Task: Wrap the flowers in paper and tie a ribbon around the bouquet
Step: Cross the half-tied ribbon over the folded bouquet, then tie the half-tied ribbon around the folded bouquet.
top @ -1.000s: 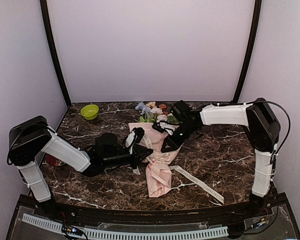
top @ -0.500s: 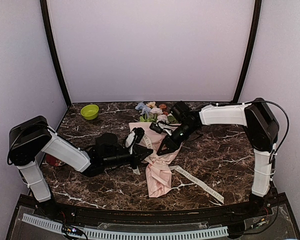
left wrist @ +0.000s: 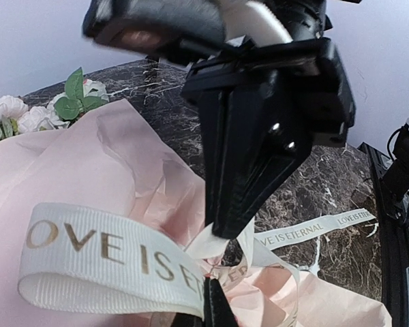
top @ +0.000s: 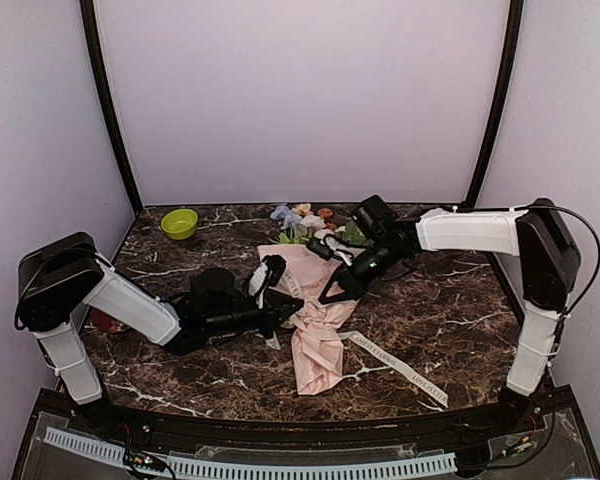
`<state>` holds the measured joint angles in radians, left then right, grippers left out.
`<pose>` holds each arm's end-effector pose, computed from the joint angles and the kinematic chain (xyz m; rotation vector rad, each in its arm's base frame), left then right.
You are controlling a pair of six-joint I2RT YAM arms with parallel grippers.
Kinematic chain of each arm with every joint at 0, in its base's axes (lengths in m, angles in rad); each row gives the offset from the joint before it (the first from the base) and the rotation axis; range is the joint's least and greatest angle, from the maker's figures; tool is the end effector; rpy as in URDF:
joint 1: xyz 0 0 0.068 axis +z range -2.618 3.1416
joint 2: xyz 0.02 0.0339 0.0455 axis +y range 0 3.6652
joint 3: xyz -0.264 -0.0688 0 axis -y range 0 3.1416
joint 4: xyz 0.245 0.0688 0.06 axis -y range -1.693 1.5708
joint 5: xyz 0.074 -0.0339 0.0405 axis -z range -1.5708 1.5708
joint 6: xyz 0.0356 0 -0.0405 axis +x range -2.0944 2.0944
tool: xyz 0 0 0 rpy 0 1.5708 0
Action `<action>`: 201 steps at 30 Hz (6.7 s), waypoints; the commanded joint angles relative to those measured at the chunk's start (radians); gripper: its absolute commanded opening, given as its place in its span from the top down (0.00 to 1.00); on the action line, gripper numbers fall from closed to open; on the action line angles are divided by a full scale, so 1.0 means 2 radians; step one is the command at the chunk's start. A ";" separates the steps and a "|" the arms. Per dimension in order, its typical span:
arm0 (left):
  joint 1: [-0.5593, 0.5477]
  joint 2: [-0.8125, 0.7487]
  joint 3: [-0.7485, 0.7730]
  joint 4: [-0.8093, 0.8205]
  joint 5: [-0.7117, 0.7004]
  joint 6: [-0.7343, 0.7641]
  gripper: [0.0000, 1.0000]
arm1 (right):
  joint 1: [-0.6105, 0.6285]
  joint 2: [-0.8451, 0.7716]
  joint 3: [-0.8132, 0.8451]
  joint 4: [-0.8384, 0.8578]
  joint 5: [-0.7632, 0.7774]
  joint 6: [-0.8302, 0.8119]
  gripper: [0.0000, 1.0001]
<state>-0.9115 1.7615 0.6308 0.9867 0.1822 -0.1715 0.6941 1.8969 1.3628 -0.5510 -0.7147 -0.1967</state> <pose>0.2011 -0.2700 0.1610 0.7849 1.6295 -0.9454 0.2872 0.2694 0.2013 -1.3551 2.2729 1.1142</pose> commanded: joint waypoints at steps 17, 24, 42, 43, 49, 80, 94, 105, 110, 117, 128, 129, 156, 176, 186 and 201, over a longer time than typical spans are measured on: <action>0.029 -0.062 -0.064 0.010 -0.054 -0.153 0.40 | 0.054 -0.106 -0.131 0.149 -0.020 0.117 1.00; 0.029 -0.128 -0.087 0.016 0.013 0.010 0.41 | 0.054 -0.104 -0.119 0.135 0.003 0.113 1.00; 0.029 -0.052 0.106 -0.284 0.201 0.380 0.22 | 0.045 -0.099 -0.123 0.164 -0.004 0.162 1.00; 0.029 -0.045 0.111 -0.285 0.199 0.383 0.22 | 0.044 -0.099 -0.122 0.163 -0.003 0.164 1.00; 0.020 -0.023 0.104 -0.251 0.124 0.400 0.27 | 0.040 -0.099 -0.121 0.164 -0.001 0.176 1.00; -0.009 0.011 0.089 -0.182 -0.025 0.416 1.00 | 0.037 -0.105 -0.118 0.119 0.002 0.166 0.78; -0.018 0.011 0.065 -0.133 -0.040 0.428 1.00 | -0.027 -0.066 -0.041 0.096 0.067 0.158 0.58; -0.020 0.012 0.061 -0.135 -0.053 0.427 1.00 | 0.011 0.005 0.000 0.032 -0.007 0.057 0.73; -0.019 0.012 0.059 -0.134 -0.053 0.423 1.00 | 0.015 0.007 -0.016 0.050 -0.031 0.063 0.71; -0.019 0.012 0.061 -0.132 -0.051 0.415 1.00 | 0.020 0.012 -0.014 0.048 0.001 0.070 0.71; -0.019 0.010 0.059 -0.132 -0.052 0.411 1.00 | 0.025 0.010 -0.014 0.029 0.030 0.061 0.66; -0.020 0.010 0.059 -0.132 -0.052 0.410 1.00 | 0.026 0.009 -0.014 0.031 0.023 0.060 0.64; -0.019 -0.051 0.065 -0.213 -0.018 0.336 0.65 | 0.027 -0.025 -0.025 0.074 0.075 0.112 1.00; 0.006 -0.139 -0.022 -0.336 -0.010 0.219 0.28 | 0.027 -0.042 -0.041 0.101 0.095 0.140 1.00; 0.005 -0.101 -0.003 -0.316 0.029 0.199 0.37 | 0.027 -0.046 -0.047 0.108 0.096 0.145 1.00; -0.003 -0.069 0.010 -0.292 0.021 0.186 0.57 | 0.027 -0.060 -0.063 0.130 0.102 0.158 1.00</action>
<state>-0.9112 1.6073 0.6235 0.3801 0.2173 0.2146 0.7479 1.8191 1.2491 -0.3271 -0.5201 0.1078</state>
